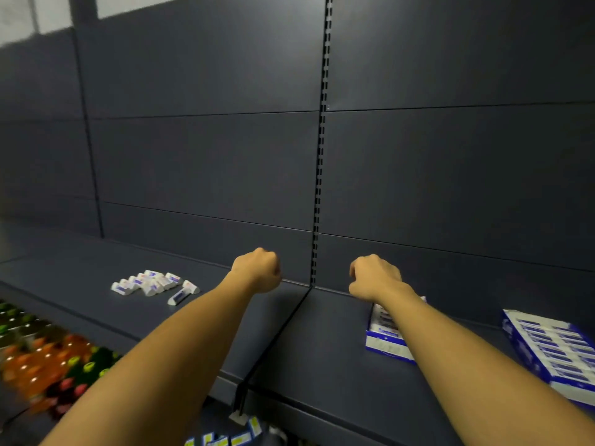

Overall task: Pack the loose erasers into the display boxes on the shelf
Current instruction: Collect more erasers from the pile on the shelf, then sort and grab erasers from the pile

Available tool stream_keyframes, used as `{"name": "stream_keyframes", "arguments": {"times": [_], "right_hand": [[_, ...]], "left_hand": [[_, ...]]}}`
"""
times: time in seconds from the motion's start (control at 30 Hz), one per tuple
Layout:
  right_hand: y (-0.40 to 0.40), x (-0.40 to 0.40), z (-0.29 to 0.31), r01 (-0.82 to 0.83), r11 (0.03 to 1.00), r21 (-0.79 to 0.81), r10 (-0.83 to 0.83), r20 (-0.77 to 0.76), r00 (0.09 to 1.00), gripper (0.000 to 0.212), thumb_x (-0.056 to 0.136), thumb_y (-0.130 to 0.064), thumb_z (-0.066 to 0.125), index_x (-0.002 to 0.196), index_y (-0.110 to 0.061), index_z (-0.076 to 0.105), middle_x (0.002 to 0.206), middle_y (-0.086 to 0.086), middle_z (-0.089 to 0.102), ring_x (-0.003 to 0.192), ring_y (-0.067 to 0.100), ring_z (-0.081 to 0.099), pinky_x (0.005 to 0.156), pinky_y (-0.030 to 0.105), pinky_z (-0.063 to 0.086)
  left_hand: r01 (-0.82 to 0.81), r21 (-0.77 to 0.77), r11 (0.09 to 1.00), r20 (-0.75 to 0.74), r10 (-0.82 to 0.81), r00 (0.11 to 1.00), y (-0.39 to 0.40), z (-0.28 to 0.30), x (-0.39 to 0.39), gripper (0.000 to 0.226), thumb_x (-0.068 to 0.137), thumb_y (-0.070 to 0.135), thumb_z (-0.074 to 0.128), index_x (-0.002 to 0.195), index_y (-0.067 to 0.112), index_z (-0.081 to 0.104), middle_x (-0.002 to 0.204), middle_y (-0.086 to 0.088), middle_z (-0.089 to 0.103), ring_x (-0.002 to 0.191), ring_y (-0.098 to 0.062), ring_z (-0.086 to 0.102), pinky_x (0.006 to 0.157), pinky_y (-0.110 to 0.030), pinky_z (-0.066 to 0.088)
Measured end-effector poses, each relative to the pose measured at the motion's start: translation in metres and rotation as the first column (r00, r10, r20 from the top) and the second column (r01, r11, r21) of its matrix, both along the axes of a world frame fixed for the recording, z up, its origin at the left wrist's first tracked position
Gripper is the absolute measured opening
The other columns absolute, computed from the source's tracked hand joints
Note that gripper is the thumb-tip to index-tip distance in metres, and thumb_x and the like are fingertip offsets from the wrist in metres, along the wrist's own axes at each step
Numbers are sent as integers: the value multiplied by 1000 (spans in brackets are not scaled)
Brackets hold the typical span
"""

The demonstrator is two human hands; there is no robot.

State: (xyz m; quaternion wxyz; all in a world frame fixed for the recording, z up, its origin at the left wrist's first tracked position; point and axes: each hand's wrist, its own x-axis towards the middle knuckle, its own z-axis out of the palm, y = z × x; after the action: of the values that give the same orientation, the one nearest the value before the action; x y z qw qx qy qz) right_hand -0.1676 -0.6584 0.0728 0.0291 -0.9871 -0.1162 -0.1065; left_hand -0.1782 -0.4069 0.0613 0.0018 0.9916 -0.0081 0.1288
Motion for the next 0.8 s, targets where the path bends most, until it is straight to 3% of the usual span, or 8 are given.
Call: {"name": "stream_keyframes", "arguments": {"times": [0.3,0.47,0.57,0.8], "right_hand": [[87,-24,-5,-63,998,26,64,-36,997,30,82,-15,58,110,-16,68,105,4,66,89,24,64,68,30,49],[150,-40,-9,-81,995,55,83,-33,996,34,79,-11,55,110,-18,69,104,3,68,91,24,66,67,30,50],[186,-51,-12,-83,995,60,84,-17,996,33,81,-12,56,111,-19,67,105,2,67,91,23,65,71,31,53],[251,-76,-20,-59,996,69,58,19,998,31,81,-13,56,109,-19,67,104,2,67,90,24,65,64,28,47]], "left_hand": [[-80,4,997,14,80,997,88,6,-40,24,94,27,56,107,13,71,102,-8,68,86,-29,66,77,-40,58],[-61,-31,998,44,62,997,137,8,-61,21,94,26,55,99,14,72,91,-5,66,79,-26,64,66,-33,51],[-55,-53,997,60,58,997,168,7,-73,21,94,25,55,97,14,72,91,-7,69,76,-25,65,66,-33,53],[-23,-87,996,51,27,998,234,0,-93,22,92,22,54,99,16,74,96,-4,71,77,-23,66,69,-35,59]]}}
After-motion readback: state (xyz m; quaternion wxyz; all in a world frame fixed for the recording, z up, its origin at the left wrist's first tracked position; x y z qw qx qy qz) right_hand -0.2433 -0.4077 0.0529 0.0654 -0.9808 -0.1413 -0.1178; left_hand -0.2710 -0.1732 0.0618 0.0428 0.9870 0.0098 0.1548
